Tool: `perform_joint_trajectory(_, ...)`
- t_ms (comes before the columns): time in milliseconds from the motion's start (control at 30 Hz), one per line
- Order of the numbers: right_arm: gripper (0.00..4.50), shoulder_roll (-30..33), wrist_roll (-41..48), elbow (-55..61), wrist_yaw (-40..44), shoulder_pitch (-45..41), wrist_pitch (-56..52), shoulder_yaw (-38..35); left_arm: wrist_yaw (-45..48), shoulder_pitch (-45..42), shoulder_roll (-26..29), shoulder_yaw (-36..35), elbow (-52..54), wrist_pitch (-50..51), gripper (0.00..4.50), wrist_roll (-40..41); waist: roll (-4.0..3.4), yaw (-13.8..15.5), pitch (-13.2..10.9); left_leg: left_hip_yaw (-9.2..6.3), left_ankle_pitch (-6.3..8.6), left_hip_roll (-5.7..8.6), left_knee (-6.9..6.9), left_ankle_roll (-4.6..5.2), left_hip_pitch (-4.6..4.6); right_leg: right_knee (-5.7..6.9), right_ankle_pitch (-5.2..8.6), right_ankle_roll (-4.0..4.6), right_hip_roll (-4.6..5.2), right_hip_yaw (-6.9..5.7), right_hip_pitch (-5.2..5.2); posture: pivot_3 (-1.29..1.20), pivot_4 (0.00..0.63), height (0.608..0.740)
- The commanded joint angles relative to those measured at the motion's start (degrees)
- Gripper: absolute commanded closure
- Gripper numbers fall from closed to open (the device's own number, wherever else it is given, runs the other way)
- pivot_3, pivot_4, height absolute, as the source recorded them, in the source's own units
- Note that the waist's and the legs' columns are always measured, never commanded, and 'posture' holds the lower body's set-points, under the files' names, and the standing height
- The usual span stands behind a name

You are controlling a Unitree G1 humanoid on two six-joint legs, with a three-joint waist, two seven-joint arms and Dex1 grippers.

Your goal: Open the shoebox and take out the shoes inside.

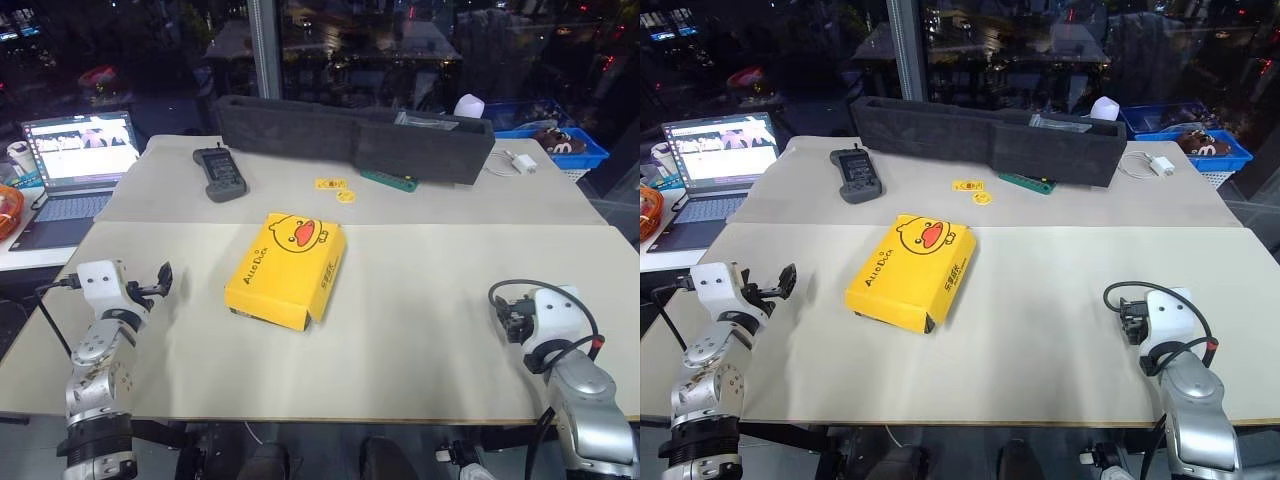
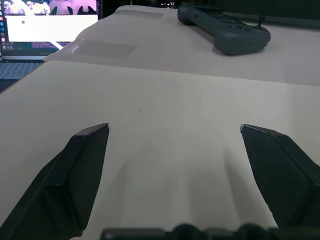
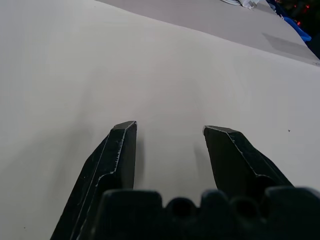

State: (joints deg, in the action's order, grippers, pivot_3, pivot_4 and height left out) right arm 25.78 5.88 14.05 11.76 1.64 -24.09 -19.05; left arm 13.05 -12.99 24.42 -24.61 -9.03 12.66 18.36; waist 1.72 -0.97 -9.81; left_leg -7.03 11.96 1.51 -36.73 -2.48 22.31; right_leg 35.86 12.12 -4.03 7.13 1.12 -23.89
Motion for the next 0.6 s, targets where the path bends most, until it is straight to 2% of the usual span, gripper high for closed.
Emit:
perform_joint_trajectory(33,1.86,0.1,0.4,1.5,-0.7,-1.2,0.9,-1.6,1.1,-1.4,1.1,0.8,0.3,-0.9,0.0,-0.4,0.0,0.0,0.0,0.0,0.0,0.0,0.0,0.0,0.0,0.0,0.0,0.0,0.0,0.0,0.0,0.0,0.15,0.74)
perform_joint_trajectory(167,1.86,1.0,1.1,1.4,0.3,-2.9,-0.2,-1.6,5.2,-2.1,2.3,3.3,-0.6,-1.1,0.0,-0.8,0.0,0.0,0.0,0.01,0.0,0.0,0.0,0.0,0.0,0.0,0.0,0.0,0.0,0.0,0.0,0.0,0.15,0.74)
perform_joint_trajectory(267,1.86,2.0,1.9,1.1,1.6,-5.0,-0.8,-1.7,15.1,-0.2,6.4,6.0,0.9,-1.2,0.0,0.3,0.0,-0.2,0.0,0.01,0.0,-0.01,0.0,0.0,0.01,0.0,0.0,0.0,-0.01,0.0,-0.03,0.0,0.15,0.74)
perform_joint_trajectory(400,1.86,5.0,4.0,1.3,6.1,-7.7,-2.9,-0.2,30.2,4.4,16.1,7.4,3.0,-0.7,0.0,1.9,-0.01,-1.1,0.0,0.1,0.0,-0.08,0.03,0.0,0.05,0.01,0.0,0.05,-0.06,0.06,-0.13,0.0,0.15,0.74)
perform_joint_trajectory(467,1.86,8.5,8.0,2.6,14.0,-9.8,-5.7,2.7,43.4,9.5,24.5,3.2,7.8,4.3,0.0,9.0,-0.01,-1.7,-0.1,0.15,0.0,-0.16,0.08,0.01,0.05,0.01,0.02,0.14,-0.1,0.07,-0.18,0.0,0.15,0.74)
perform_joint_trajectory(500,1.86,10.0,9.8,3.0,17.3,-10.6,-7.1,3.8,46.3,10.6,26.5,1.9,8.8,4.5,0.0,10.5,-0.01,-1.8,-0.2,0.2,0.01,-0.23,0.1,0.01,0.07,0.04,0.05,0.24,-0.13,0.08,-0.26,0.0,0.15,0.74)
perform_joint_trajectory(600,1.86,14.0,13.2,2.6,25.4,-12.6,-9.4,7.0,48.9,12.6,28.2,-0.1,11.3,2.9,0.0,12.0,-0.12,-1.5,-0.2,0.23,0.01,-0.38,0.13,0.02,0.02,0.06,0.3,0.74,-0.21,0.06,-0.24,0.0,0.15,0.74)
